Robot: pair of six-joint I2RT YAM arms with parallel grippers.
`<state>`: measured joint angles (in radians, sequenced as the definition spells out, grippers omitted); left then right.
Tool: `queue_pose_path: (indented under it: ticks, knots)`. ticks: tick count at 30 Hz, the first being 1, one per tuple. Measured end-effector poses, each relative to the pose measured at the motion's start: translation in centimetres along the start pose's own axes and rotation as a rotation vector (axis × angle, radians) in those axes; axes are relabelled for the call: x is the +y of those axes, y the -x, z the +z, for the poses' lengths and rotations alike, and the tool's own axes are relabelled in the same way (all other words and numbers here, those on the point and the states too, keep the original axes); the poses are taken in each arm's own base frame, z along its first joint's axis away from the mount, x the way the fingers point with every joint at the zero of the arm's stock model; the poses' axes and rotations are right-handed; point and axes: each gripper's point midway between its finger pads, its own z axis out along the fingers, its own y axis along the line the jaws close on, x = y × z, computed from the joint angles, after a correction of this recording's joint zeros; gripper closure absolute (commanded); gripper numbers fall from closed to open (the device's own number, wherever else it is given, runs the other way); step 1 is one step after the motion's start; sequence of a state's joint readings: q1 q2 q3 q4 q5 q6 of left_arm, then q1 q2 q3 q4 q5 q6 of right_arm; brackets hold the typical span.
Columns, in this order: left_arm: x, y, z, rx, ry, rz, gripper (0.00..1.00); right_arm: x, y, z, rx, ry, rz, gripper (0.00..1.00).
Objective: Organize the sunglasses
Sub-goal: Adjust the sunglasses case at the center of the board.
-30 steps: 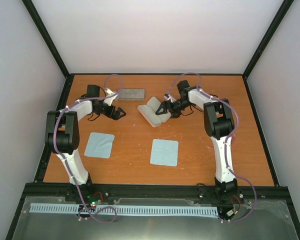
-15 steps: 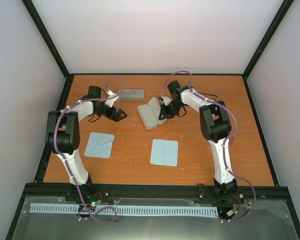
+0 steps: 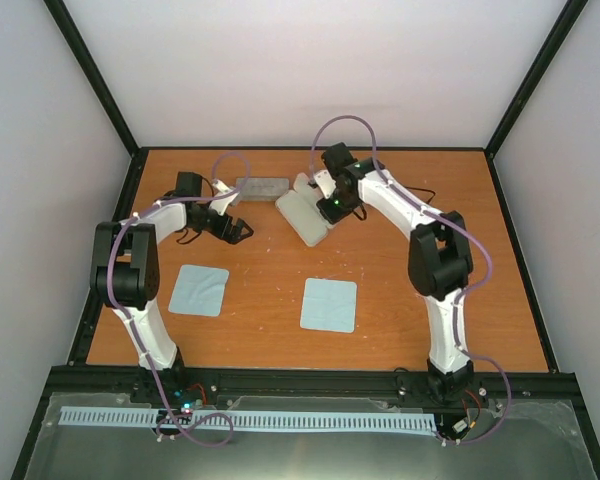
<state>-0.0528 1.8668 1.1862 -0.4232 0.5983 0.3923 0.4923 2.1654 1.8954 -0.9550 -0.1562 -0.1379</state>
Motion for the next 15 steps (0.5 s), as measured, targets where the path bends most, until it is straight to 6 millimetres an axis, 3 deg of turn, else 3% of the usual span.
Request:
queue_pose_path:
  ticks: [5,9,12,15]
  knots:
    - [-0.3,0.1,-0.4,0.000,-0.001,0.027,0.00,1.0,-1.1,-3.9,-0.069,-0.109,-0.289,0.97]
    - [-0.6,0.1,-0.7,0.003,-0.012,0.045,0.00,2.0,-2.4,-5.5,-0.106,-0.140,-0.539,0.97]
    - [-0.8,0.0,-0.7,0.007,-0.020,0.047,0.00,1.3,-1.8,-5.2,-0.092,-0.181,-0.648,0.97]
    - [-0.9,-0.1,-0.7,0.009,-0.025,0.051,0.00,0.4,-1.2,-3.6,-0.065,-0.213,-0.723,0.97]
